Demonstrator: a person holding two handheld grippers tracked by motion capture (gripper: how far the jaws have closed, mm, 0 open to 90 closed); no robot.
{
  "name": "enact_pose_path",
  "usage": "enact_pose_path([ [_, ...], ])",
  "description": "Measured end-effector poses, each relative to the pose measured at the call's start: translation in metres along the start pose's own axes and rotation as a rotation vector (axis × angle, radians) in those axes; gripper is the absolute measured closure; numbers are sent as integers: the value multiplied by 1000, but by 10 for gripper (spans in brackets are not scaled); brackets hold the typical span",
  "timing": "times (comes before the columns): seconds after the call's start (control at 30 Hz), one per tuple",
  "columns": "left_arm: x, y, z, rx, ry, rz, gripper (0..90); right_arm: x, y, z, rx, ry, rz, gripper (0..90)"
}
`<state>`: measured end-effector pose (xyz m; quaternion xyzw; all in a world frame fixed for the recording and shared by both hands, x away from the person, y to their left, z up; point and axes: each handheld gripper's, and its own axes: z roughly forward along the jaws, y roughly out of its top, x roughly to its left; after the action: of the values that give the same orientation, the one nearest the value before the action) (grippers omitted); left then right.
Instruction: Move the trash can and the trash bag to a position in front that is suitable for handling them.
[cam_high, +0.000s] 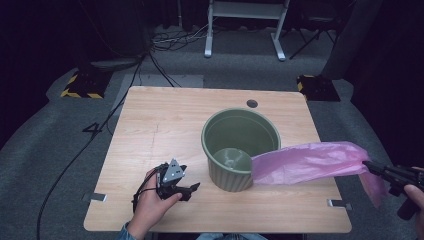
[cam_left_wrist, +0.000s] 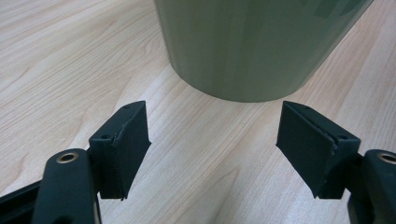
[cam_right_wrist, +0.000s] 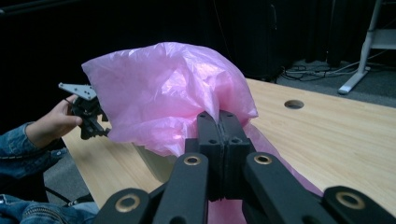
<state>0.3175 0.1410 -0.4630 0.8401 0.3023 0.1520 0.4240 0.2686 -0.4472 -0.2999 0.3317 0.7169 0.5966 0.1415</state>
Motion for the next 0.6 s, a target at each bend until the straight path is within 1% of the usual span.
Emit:
enact_pose_path([
  [0.03, 0, 0, 0, 0, 0, 0, 252, 0, 0, 0, 0, 0, 0, 900],
  [0.2, 0, -2, -1, 1, 4, -4, 252, 1, 13, -6, -26, 11, -9, 900],
  [0.23, 0, -2, -1, 1, 4, -4, 252, 1, 13, -6, -26, 11, -9, 900],
  [0.37, 0, -1, -1, 2, 3, -3, 252, 3, 23, -7, -34, -7, -20, 900],
  [0.43, 0, -1, -1, 2, 3, -2, 252, 3, 25, -7, -37, -10, -21, 900],
  [0.47, 0, -1, -1, 1, 2, -3, 252, 3, 28, -4, -33, -21, -24, 900],
  [0.6, 0, -1, -2, -2, 6, -6, 252, 3, 34, 7, -6, -44, -51, 900],
])
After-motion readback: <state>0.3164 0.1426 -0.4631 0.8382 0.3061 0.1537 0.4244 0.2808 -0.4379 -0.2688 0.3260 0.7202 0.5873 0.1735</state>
